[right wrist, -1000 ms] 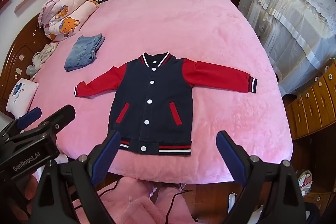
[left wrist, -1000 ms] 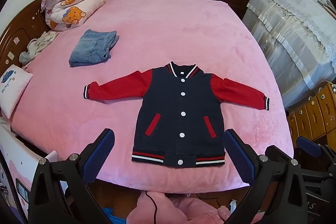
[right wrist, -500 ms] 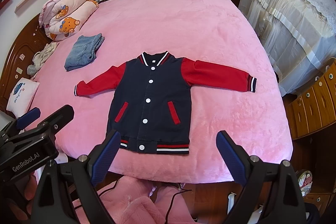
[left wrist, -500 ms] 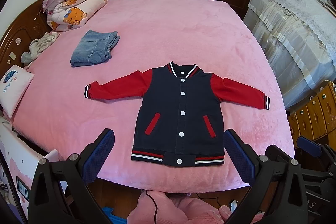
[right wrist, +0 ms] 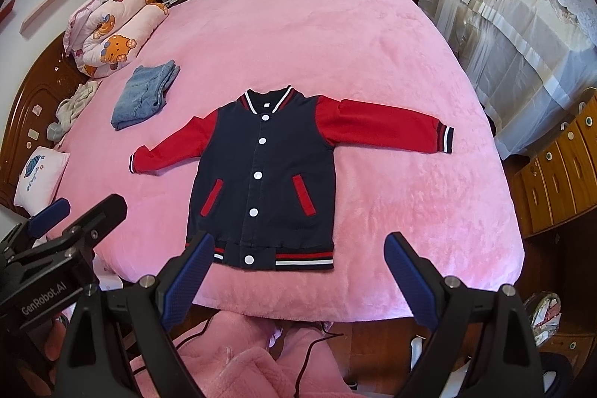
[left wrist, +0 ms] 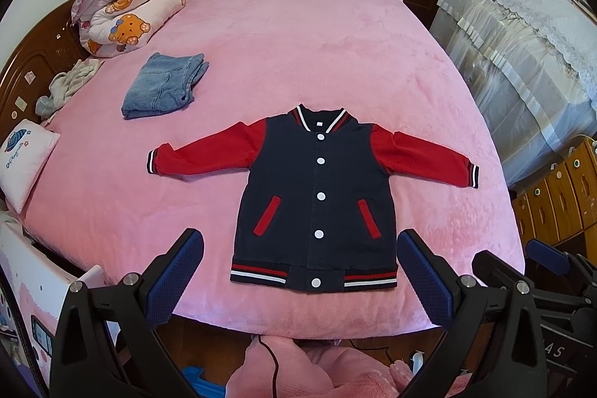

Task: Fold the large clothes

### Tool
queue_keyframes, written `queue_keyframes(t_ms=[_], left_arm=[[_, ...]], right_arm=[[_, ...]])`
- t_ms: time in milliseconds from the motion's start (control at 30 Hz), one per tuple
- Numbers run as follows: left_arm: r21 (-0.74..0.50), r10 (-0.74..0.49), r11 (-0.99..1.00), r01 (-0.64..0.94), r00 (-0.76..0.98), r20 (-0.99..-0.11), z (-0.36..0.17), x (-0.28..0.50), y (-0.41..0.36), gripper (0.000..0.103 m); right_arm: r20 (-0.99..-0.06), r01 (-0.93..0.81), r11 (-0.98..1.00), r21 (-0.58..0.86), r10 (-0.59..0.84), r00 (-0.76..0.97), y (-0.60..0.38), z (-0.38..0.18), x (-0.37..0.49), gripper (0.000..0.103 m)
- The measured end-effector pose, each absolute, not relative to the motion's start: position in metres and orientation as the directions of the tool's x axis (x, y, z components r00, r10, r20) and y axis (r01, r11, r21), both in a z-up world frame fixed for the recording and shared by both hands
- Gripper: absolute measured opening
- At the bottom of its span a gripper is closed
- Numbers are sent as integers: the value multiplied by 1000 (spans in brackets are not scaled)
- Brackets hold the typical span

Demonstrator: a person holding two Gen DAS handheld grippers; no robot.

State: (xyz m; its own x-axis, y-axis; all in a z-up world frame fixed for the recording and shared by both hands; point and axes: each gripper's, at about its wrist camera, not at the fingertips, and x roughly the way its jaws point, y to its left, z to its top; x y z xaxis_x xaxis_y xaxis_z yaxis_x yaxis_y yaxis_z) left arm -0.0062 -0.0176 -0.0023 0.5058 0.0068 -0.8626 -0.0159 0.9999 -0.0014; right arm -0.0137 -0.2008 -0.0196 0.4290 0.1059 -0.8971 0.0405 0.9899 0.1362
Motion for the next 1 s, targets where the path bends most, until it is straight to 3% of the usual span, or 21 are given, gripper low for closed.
queue_keyframes(t_ms=[633,1000], left_arm=[[-8,37,994,-112,391,-920,-39,13,28,102],[-55,-7,992,-117,375,-927,-67,57,96,102]], right_arm=[[-923,36,994,104,83,375,-168,-41,15,93],[-931,96,995,10,-26,365,-122,-67,51,92]])
